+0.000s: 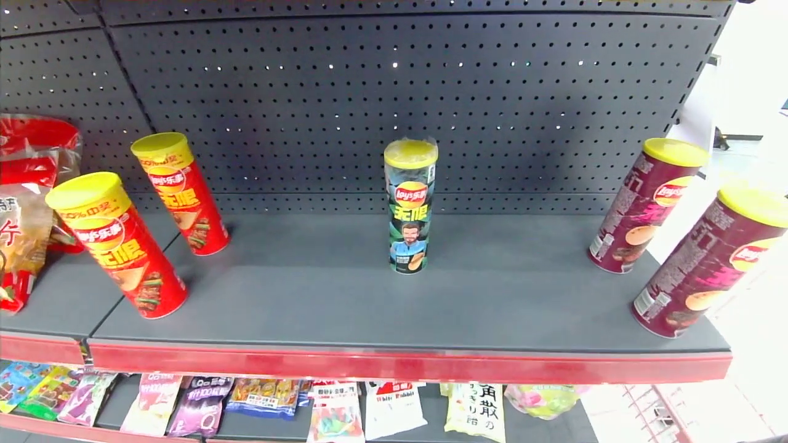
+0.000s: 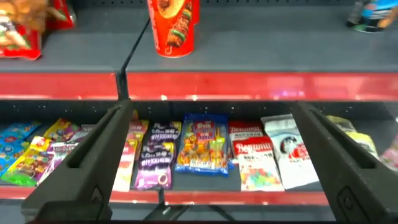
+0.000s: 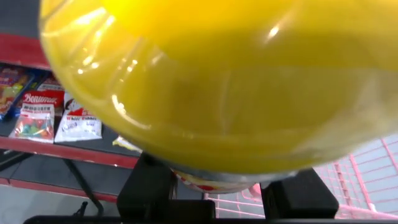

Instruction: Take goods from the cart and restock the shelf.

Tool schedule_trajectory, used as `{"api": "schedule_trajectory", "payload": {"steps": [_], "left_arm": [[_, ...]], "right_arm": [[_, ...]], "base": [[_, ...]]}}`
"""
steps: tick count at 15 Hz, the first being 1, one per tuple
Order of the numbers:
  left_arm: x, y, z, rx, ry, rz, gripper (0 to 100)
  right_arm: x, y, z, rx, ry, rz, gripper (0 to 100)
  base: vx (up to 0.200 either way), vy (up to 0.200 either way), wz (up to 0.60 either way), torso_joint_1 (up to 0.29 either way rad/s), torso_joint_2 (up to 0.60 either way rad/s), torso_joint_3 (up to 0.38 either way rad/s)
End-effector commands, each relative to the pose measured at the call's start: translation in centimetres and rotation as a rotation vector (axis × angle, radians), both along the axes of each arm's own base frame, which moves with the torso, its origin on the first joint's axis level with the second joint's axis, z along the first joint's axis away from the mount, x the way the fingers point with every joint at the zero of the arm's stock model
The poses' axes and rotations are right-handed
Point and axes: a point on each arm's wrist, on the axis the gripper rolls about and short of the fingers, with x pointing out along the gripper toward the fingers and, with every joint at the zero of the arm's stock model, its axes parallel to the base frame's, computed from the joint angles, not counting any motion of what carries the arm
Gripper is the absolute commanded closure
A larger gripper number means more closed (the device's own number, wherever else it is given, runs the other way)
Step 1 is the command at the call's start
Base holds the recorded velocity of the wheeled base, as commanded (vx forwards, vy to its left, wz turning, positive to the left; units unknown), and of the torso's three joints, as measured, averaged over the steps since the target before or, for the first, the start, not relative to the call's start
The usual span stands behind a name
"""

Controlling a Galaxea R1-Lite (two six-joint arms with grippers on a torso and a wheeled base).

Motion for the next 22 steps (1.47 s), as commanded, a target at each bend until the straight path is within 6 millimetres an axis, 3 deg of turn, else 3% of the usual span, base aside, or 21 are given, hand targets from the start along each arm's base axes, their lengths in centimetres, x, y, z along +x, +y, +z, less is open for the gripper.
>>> {"api": "schedule_trajectory", "payload": {"steps": [1,6,14,16,17,18,22], "left_arm": [[0.0,0.0,0.0,-0.001,0.001,0.0,0],[0.0,0.0,0.0,-0.007,0.003,0.002,0],[-0.1,-0.1,0.7,-0.013,-0.016,-0.029,0],[0.6,0.0,9.5,-0.133,-0.045,-0.125,0],[1.4,-0.1,12.4,-0.154,-0.05,-0.174,0],[2.3,-0.2,13.7,-0.134,-0.031,-0.225,0],[6.9,-2.0,14.4,-0.068,0.101,-0.607,0]], "right_arm": [[0.0,0.0,-0.1,0.008,0.001,-0.001,100],[-0.3,0.0,-1.1,0.026,-0.012,-0.012,100],[-0.3,0.0,-0.6,0.035,-0.039,-0.006,100],[-0.4,0.0,-0.4,0.035,-0.044,-0.001,100],[-0.4,0.0,-0.4,0.033,-0.044,-0.004,100],[-0.4,0.0,-0.4,0.033,-0.041,0.001,100],[-0.3,0.0,-0.7,0.031,-0.033,0.001,100]], "base": [[0.0,0.0,0.0,0.0,0.0,0.0],[0.0,0.0,0.0,0.0,0.0,0.0],[0.0,0.0,0.0,0.0,0.0,0.0],[0.0,0.0,0.0,0.0,0.0,0.0],[0.0,0.0,0.0,0.0,0.0,0.0],[0.0,0.0,0.0,0.0,0.0,0.0],[0.0,0.0,0.0,0.0,0.0,0.0]]}}
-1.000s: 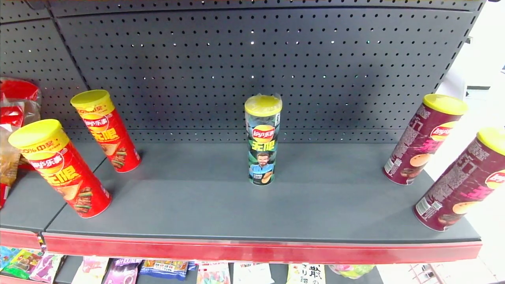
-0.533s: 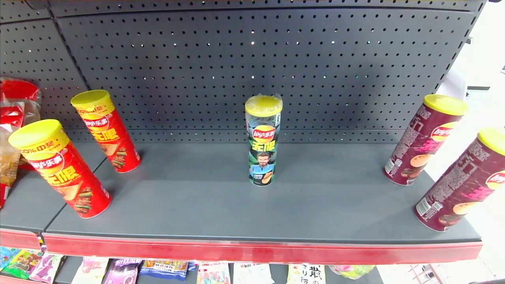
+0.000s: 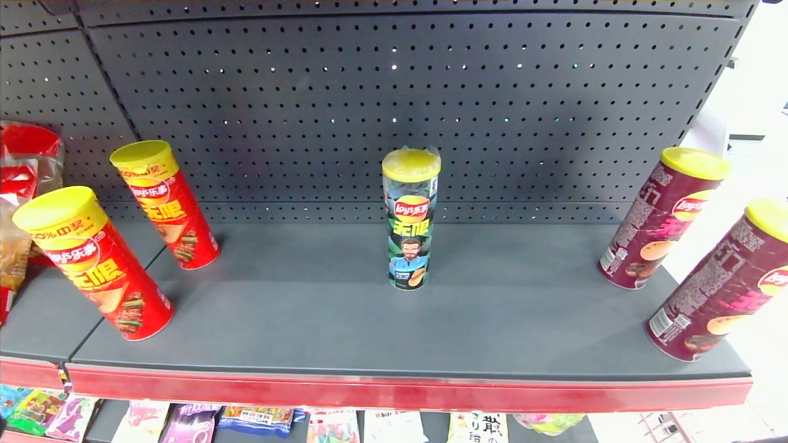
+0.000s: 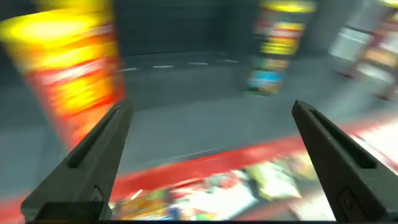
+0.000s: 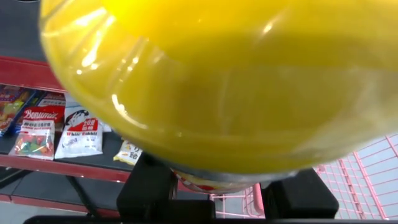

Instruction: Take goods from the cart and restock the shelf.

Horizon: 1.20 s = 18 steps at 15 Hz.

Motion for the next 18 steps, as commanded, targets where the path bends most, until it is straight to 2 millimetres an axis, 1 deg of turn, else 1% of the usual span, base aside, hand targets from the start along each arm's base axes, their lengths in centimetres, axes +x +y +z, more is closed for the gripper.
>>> {"api": "schedule_trajectory", "payload": {"steps": [1,2,3,5,6,7,9,10,11,12,14,15,17,18], "left_arm": [[6.0,-1.9,1.7,0.053,0.126,-0.238,0],[6.7,-2.1,1.7,0.059,0.133,-0.257,0],[9.8,-3.1,1.7,0.087,0.154,-0.333,0],[14.1,-4.3,1.9,0.128,0.154,-0.384,0],[15.6,-4.7,1.8,0.14,0.162,-0.389,0],[18.6,-5.4,1.7,0.16,0.155,-0.408,0],[22.1,-6.5,1.5,0.172,0.145,-0.474,0],[23.5,-7.1,1.1,0.198,0.142,-0.496,0],[23.5,-7.1,1.1,0.198,0.142,-0.496,0],[25.6,-8.2,0.5,0.226,0.127,-0.576,0],[27.2,-10.2,0.3,0.226,0.123,-0.651,0],[27.6,-10.6,0.2,0.227,0.123,-0.66,0],[29.2,-11.5,-0.1,0.228,0.121,-0.671,0],[30.4,-12.3,-0.1,0.227,0.105,-0.68,0]], "right_arm": [[0.1,0.0,-0.1,0.0,0.007,0.002,100],[0.1,0.0,-0.1,0.0,0.007,0.002,100],[0.1,0.0,-0.1,-0.002,0.013,0.008,100],[0.2,0.1,0.2,0.001,0.022,0.041,100],[0.3,0.1,0.2,0.002,0.03,0.047,100],[0.5,0.1,0.4,0.002,0.038,0.052,100],[0.6,0.1,0.6,0.003,0.042,0.052,100],[0.6,0.1,0.7,0.003,0.041,0.052,100],[0.6,0.1,0.7,0.003,0.041,0.052,100],[0.5,0.1,0.7,0.003,0.038,0.05,100],[0.5,0.1,0.7,0.005,0.041,0.049,100],[0.5,0.1,0.7,0.005,0.041,0.05,100],[0.6,0.1,0.7,0.005,0.042,0.049,100],[0.5,0.1,0.7,0.004,0.041,0.046,100]], "base": [[0.0,0.0,0.0,0.0,0.0,0.0],[0.0,0.0,0.0,0.0,0.0,0.0],[0.0,0.0,0.0,0.0,0.0,0.0],[0.0,0.0,0.0,0.0,0.0,0.0],[0.0,0.0,0.0,0.0,0.0,0.0],[0.0,0.0,0.0,0.0,0.0,0.0],[0.0,0.0,0.0,0.0,0.0,0.0],[0.0,0.0,0.0,0.0,0.0,0.0],[0.0,0.0,0.0,0.0,0.0,0.0],[0.0,0.0,0.0,0.0,0.0,0.0],[0.0,0.0,0.0,0.0,0.0,0.0],[0.0,0.0,0.0,0.0,0.0,0.0],[0.0,0.0,0.0,0.0,0.0,0.0],[0.0,0.0,0.0,0.0,0.0,0.0]]}}
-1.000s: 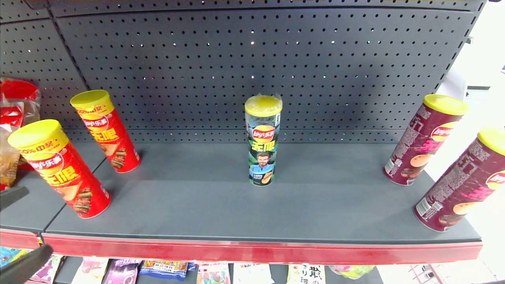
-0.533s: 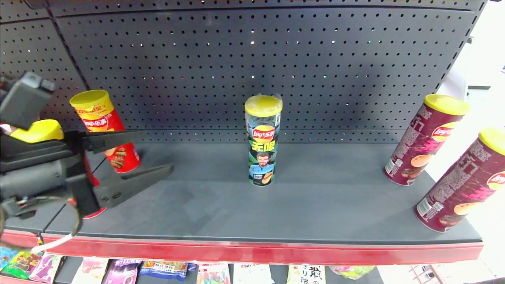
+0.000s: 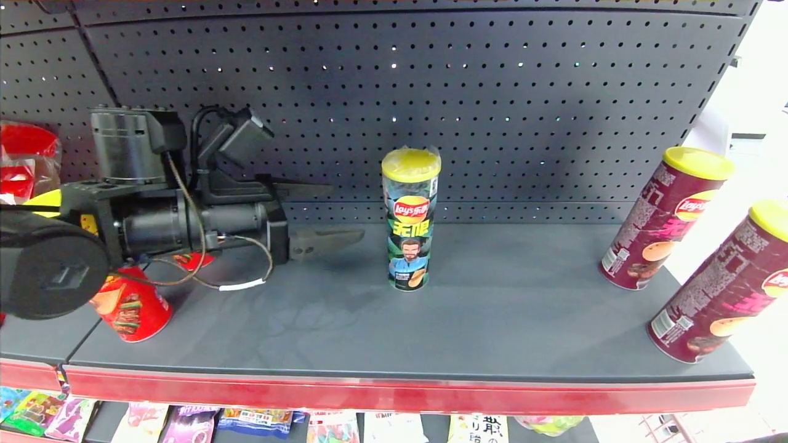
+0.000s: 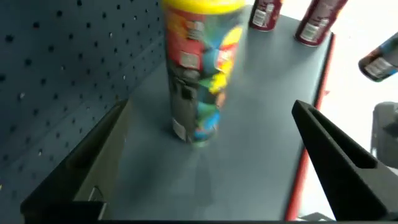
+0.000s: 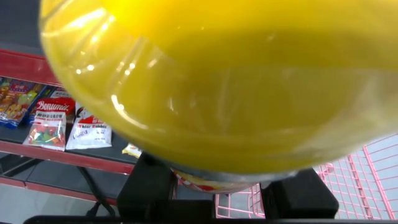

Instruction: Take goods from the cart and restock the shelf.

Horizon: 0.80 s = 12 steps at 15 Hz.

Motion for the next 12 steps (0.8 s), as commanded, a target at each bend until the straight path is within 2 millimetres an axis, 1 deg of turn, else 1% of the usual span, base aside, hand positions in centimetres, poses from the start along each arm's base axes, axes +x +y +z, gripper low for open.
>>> {"api": "schedule_trajectory", "payload": {"steps": [1,6,7,8,9,10,11,12], "left_arm": [[2.9,-1.9,-1.4,0.004,0.02,-0.03,0],[5.4,-4.4,-2.4,0.002,0.026,-0.073,0],[6.0,-5.2,-2.6,0.0,0.021,-0.085,0],[6.3,-5.4,-2.7,0.0,0.02,-0.087,0],[7.0,-6.3,-2.7,-0.007,0.01,-0.102,0],[7.6,-6.9,-2.8,-0.012,0.006,-0.107,0],[7.8,-7.0,-2.7,-0.016,0.005,-0.108,0],[7.9,-7.7,-2.4,-0.037,0.03,-0.114,0]], "right_arm": [[0.0,0.0,0.0,0.0,0.0,0.0,100],[0.0,0.0,0.0,-0.001,0.006,0.0,100],[0.0,0.0,0.0,-0.001,0.006,-0.001,100],[0.0,0.0,0.0,-0.001,0.008,-0.001,100],[0.0,0.0,0.0,-0.001,0.008,-0.001,100],[0.0,0.0,0.0,-0.001,0.008,-0.001,100],[0.0,0.0,0.0,-0.001,0.008,-0.001,100],[0.0,0.0,-0.1,-0.001,0.011,-0.001,100]], "base": [[0.0,0.0,0.0,0.0,0.0,0.0],[0.0,0.0,0.0,0.0,0.0,0.0],[0.0,0.0,0.0,0.0,0.0,0.0],[0.0,0.0,0.0,0.0,0.0,0.0],[0.0,0.0,0.0,0.0,0.0,0.0],[0.0,0.0,0.0,0.0,0.0,0.0],[0.0,0.0,0.0,0.0,0.0,0.0],[0.0,0.0,0.0,0.0,0.0,0.0]]}}
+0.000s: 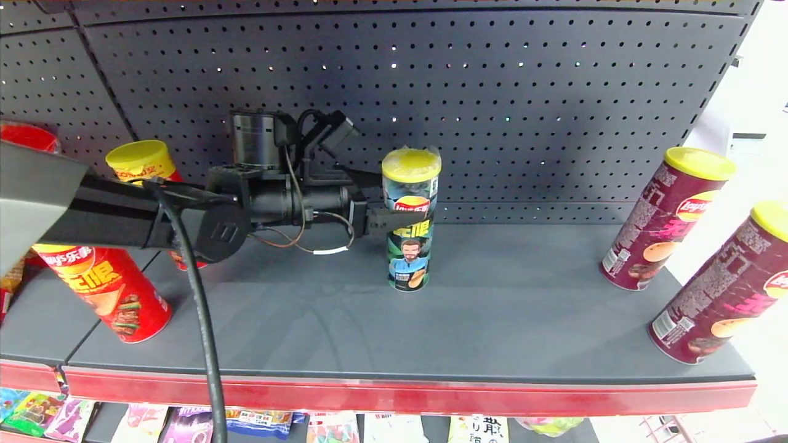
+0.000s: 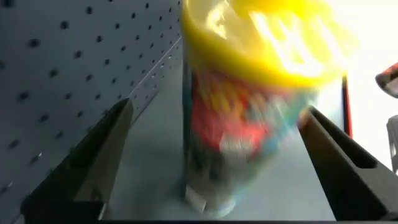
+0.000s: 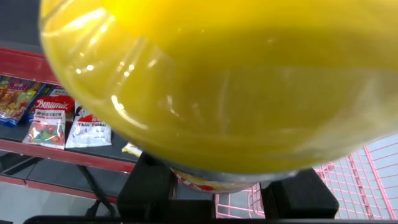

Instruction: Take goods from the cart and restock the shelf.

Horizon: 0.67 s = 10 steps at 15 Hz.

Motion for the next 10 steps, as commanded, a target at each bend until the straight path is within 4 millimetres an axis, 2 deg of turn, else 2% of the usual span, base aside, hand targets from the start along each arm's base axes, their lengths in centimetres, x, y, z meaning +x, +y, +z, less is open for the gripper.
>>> {"api": "schedule_trajectory", "payload": {"steps": [1,8,9,10], "left_arm": [[0.76,-1.27,-0.51,-0.013,0.027,-0.015,0],[1.55,-1.96,-1.29,-0.015,0.029,-0.027,0],[1.47,-2.06,-1.21,-0.016,0.031,-0.03,100],[1.4,-2.1,-1.19,-0.016,0.031,-0.031,100]], "right_arm": [[0.02,0.0,0.0,-0.001,0.001,0.001,100],[0.05,0.0,-0.04,-0.001,0.005,0.001,100],[0.04,0.0,-0.08,-0.001,0.005,0.001,100],[0.04,0.0,-0.08,-0.001,0.005,0.001,100]], "base": [[0.0,0.0,0.0,0.0,0.0,0.0],[0.0,0.0,0.0,0.0,0.0,0.0],[0.0,0.0,0.0,0.0,0.0,0.0],[0.0,0.0,0.0,0.0,0.0,0.0]]}}
